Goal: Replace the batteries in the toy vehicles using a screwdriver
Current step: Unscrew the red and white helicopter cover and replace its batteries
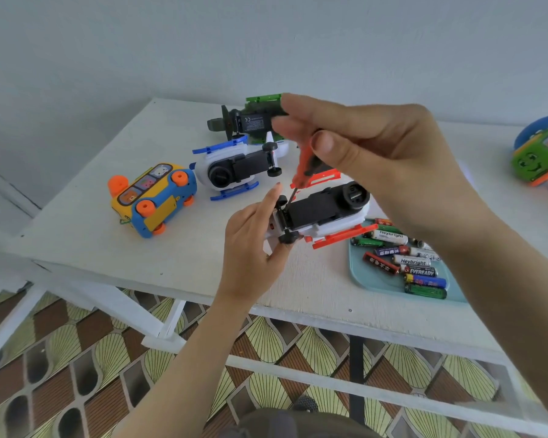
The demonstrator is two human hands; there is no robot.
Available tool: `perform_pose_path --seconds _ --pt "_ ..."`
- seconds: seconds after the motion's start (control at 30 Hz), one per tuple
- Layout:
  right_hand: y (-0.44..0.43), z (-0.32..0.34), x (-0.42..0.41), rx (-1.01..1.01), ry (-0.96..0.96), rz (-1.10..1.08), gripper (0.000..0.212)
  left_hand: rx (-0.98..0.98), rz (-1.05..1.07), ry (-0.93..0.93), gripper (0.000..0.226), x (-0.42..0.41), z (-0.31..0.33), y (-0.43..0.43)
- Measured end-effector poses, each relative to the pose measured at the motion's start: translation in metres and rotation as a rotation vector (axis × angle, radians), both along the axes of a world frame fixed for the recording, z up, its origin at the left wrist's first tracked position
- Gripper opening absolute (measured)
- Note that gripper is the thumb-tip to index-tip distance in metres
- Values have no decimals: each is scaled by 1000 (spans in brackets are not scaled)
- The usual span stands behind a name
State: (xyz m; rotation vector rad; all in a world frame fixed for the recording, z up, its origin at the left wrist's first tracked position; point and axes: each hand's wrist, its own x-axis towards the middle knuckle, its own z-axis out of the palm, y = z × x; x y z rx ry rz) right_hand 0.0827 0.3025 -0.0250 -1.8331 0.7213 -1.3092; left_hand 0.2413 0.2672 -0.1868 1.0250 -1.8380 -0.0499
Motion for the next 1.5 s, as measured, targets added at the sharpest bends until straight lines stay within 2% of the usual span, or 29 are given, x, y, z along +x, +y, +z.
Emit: perform_pose_path --seconds 0.07,0.13,0.3,0.37,0.47,0.57,0.67,0.97,1.1,1.17,1.27,1.33,1.5 --pt "0 -1 1 2 -25 -10 35 -7 2 8 65 0 0 0" --pt "-1 -3 3 -78 43 -92 34 -11 3 15 65 -1 0 1" --pt "-5 -9 9 -292 166 -471 24 3 -2 -6 66 0 0 0" --pt "-6 -11 7 -388 222 -558 19 15 2 -10 66 0 -1 0" --pt "-8 -11 0 -368 274 -450 27 19 2 -5 66 0 0 -1" --pt "-4 -3 -3 -114 159 -146 38 10 6 -5 67 0 -2 -1" --pt "-4 -2 -5 -29 68 -40 40 4 7 -7 68 1 -2 -2" --pt "-1 0 8 -282 264 -351 26 -6 -22 14 65 0 -4 -1" --pt "-3 -3 16 -405 268 -512 25 6 -18 19 65 0 -3 0" --pt "-7 -3 14 -445 328 -587 29 20 -16 8 65 0 -2 0" --pt "-11 1 1 -362 459 -605 37 20 -8 -6 66 1 -2 0" --pt "-8 2 -11 -221 463 -544 31 19 -11 -4 66 1 -2 0" --pt "-6 -7 -52 51 211 -570 18 17 -31 11 66 2 -2 -1"
